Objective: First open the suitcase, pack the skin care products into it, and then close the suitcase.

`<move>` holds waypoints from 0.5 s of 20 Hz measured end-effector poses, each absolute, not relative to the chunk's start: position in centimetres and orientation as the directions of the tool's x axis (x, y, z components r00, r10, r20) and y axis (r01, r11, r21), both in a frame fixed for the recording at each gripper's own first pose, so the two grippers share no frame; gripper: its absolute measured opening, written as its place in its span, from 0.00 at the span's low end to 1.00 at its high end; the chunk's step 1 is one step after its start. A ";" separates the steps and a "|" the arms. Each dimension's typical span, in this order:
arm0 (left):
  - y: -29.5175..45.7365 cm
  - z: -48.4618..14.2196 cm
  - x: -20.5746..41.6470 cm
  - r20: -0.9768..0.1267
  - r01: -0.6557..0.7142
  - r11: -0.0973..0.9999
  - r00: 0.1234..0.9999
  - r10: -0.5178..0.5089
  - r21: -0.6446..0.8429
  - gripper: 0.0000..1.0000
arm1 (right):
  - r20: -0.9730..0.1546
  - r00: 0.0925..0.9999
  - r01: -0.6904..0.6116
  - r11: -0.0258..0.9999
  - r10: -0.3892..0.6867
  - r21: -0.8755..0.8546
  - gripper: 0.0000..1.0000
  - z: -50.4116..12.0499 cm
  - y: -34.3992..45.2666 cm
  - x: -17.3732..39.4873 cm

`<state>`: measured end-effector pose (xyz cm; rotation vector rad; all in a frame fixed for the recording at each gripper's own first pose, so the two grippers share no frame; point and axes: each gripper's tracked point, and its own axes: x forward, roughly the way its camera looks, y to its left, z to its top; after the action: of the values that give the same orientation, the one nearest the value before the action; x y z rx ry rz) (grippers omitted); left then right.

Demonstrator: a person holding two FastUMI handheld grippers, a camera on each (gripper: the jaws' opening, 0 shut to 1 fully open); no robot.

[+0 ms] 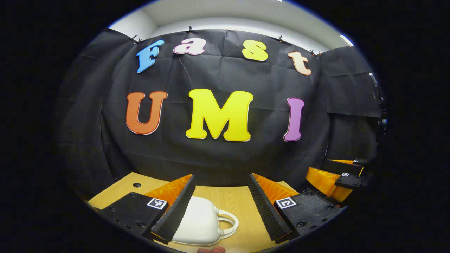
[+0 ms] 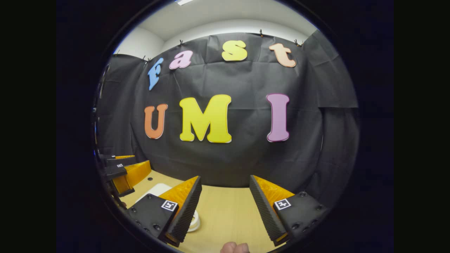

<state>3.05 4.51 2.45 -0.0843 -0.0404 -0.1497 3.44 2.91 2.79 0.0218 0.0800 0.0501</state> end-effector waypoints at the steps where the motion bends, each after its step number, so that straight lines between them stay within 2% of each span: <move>1: 5.1 3.3 2.9 0.061 0.149 0.985 0.988 -0.144 -0.085 0.96 | -0.061 0.997 -0.043 0.999 0.045 0.020 0.80 3.7 3.3 3.4; 5: 6.6 5.1 2.2 0.092 0.154 0.984 0.985 -0.146 -0.088 0.96 | -0.002 1.000 0.002 1.000 -0.002 0.001 0.81 6.1 4.3 3.2; 10: 7.4 5.0 2.1 0.096 0.162 0.981 0.984 -0.152 -0.107 0.96 | -0.020 1.000 0.017 1.000 -0.017 -0.001 0.81 5.5 5.3 3.2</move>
<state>2.14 7.41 5.03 -0.1152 -0.0871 -0.1584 3.24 5.33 5.46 -0.0011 0.0200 -0.0171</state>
